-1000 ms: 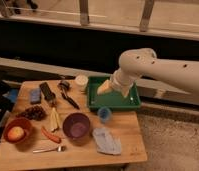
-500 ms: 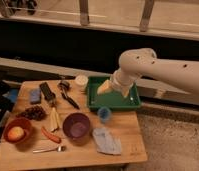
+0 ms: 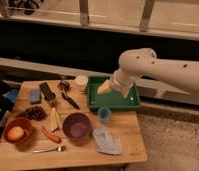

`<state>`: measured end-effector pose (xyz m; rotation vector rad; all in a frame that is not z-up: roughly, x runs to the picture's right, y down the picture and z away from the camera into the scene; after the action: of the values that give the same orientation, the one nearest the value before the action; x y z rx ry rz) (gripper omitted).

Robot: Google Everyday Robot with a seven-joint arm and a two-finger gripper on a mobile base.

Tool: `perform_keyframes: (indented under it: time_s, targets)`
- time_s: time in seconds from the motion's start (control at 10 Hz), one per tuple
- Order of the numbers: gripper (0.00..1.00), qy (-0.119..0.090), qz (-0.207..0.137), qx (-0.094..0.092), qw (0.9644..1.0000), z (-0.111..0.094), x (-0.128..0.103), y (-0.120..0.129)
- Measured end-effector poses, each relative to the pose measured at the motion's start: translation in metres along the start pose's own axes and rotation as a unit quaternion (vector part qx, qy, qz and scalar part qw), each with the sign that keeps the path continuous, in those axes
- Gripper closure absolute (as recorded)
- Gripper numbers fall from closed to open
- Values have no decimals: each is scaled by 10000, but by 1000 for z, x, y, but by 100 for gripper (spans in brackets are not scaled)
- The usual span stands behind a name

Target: Place brush in purple bowl

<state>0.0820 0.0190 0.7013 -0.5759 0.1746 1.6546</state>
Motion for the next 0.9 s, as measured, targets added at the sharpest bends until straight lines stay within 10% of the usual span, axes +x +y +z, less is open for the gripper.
perform_keyframes:
  time_s: [0.3,0.6,0.9]
  targets:
    - [20,-203,-445,2,9988,-7,-8,11]
    - [20,-311,-1345,-91,9904,-1,-27,67]
    - [20,-312,-1493,-107,9882,1,-30,80]
